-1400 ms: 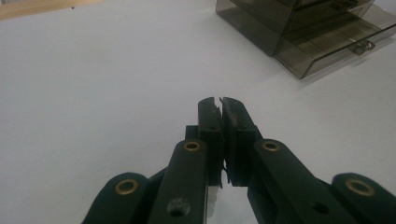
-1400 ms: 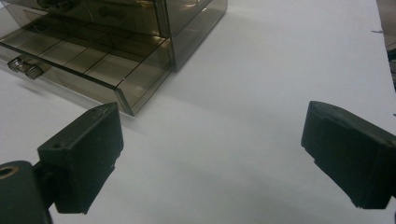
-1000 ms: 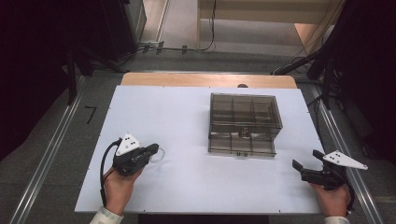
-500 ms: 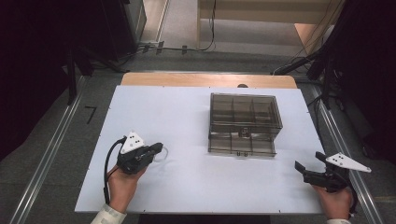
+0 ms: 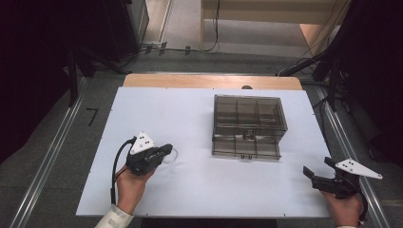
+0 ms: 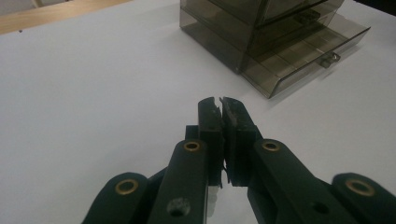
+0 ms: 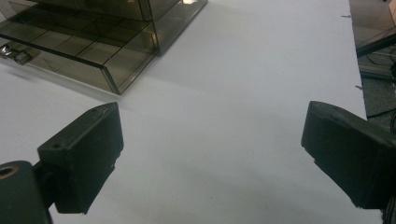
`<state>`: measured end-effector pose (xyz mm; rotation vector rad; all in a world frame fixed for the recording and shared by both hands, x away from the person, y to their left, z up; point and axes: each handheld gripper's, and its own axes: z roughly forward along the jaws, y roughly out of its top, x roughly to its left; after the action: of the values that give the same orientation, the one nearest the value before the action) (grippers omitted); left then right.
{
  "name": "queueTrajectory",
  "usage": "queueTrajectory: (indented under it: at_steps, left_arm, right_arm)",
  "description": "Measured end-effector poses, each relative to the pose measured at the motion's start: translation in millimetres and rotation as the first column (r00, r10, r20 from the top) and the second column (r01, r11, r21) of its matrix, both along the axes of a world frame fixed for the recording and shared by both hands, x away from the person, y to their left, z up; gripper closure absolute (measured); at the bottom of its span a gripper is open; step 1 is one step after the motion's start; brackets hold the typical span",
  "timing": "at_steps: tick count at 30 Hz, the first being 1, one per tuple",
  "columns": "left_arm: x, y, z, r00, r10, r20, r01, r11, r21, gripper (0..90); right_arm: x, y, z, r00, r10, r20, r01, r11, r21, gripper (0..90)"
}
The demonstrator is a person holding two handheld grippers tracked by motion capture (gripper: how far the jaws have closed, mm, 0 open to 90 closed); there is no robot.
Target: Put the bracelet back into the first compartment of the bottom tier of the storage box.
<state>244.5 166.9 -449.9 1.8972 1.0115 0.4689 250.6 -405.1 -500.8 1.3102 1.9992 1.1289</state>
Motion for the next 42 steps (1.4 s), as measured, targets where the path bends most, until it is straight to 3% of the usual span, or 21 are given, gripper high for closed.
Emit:
queueTrajectory:
  at_steps: [42]
  left_arm:
    - [20.4,-44.4,7.6,0.997,-0.077,0.008,0.077,0.997,-0.009,88.1]
  right_arm:
    - [-0.1,-0.9,-0.1,1.0,-0.001,0.005,0.001,1.0,-0.008,4.2]
